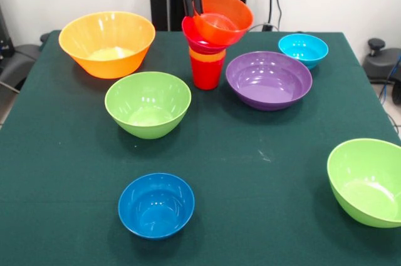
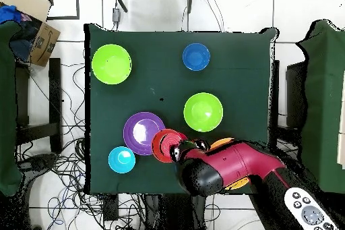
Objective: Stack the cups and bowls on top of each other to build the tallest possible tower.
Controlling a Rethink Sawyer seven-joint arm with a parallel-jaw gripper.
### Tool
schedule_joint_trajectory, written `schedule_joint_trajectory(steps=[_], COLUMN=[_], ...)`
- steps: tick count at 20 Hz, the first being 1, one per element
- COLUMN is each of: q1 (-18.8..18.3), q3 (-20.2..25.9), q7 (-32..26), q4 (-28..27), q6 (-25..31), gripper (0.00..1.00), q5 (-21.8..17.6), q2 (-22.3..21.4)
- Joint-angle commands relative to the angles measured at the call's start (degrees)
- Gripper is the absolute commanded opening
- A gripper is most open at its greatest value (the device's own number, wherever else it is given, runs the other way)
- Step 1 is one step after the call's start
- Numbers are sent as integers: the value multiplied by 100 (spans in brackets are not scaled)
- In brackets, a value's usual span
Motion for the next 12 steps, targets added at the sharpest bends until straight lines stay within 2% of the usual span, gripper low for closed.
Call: schedule_joint_trajectory(steps=[1, 12], q1=[-11, -161], q3=[-51, 81], q7=[-399, -505], q4=[451, 541], q6=[-287, -232], gripper=[0, 0], q5=[-550, -463], q2=[184, 121])
